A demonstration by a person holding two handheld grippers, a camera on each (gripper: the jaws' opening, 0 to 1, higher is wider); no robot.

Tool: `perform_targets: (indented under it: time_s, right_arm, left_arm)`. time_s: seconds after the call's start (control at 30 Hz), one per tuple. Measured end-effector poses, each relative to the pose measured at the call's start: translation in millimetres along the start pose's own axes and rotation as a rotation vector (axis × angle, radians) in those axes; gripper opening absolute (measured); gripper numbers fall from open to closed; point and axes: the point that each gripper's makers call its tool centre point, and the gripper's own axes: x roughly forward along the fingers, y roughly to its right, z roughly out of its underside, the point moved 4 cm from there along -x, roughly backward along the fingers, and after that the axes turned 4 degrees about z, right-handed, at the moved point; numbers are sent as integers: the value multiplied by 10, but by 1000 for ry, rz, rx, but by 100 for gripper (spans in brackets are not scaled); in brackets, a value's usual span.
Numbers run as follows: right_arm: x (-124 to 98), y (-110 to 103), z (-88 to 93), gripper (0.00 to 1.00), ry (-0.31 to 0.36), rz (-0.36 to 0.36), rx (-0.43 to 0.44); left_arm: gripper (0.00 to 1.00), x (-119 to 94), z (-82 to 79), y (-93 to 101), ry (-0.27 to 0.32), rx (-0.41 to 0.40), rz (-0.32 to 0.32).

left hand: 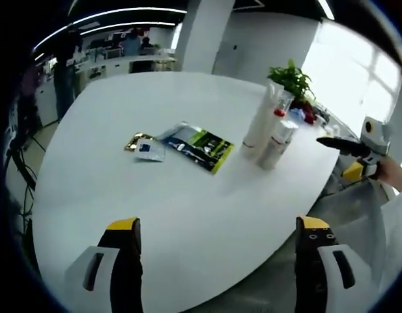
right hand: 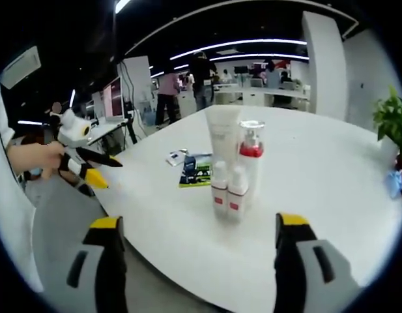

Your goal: Arrange the skincare products in the storage area until every visible bottle or jar stands upright without overlapping.

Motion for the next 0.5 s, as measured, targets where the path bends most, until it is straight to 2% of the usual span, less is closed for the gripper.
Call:
perform_targets:
  time_s: [0.23,0.5]
  right_arm:
    - [13,11,15,96,-5,-1,3]
    - [25,50,23,95,-7,7,16]
  left_arm:
    - [97,193,-129,-57,-7,-21,-39]
    - [97,455,-285,-34,-26,-14,-28]
